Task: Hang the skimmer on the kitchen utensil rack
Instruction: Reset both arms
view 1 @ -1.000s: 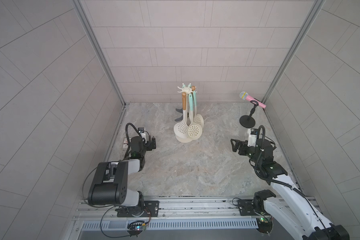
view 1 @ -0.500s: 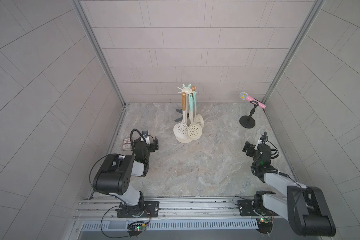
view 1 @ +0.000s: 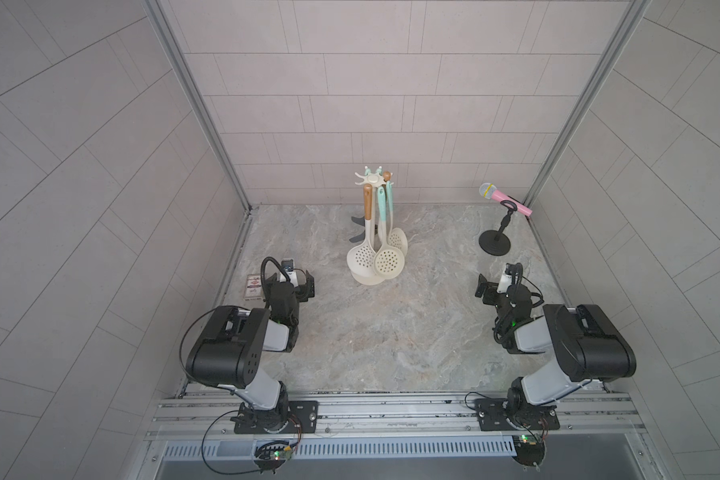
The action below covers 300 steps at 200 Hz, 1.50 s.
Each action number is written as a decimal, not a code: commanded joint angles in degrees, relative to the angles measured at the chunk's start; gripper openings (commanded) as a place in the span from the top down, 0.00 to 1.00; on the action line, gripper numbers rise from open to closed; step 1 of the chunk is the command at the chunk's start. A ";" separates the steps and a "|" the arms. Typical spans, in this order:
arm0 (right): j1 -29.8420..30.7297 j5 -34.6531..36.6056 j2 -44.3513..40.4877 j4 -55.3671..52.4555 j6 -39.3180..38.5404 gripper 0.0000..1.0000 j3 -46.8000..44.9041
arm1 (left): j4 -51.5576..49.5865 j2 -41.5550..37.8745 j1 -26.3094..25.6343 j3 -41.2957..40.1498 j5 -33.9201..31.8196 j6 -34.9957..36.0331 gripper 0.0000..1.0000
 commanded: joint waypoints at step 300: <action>2.26 -1.99 -0.87 -14.51 -4.62 0.00 8.68 | -0.21 0.04 -0.20 2.06 -0.98 -0.83 0.00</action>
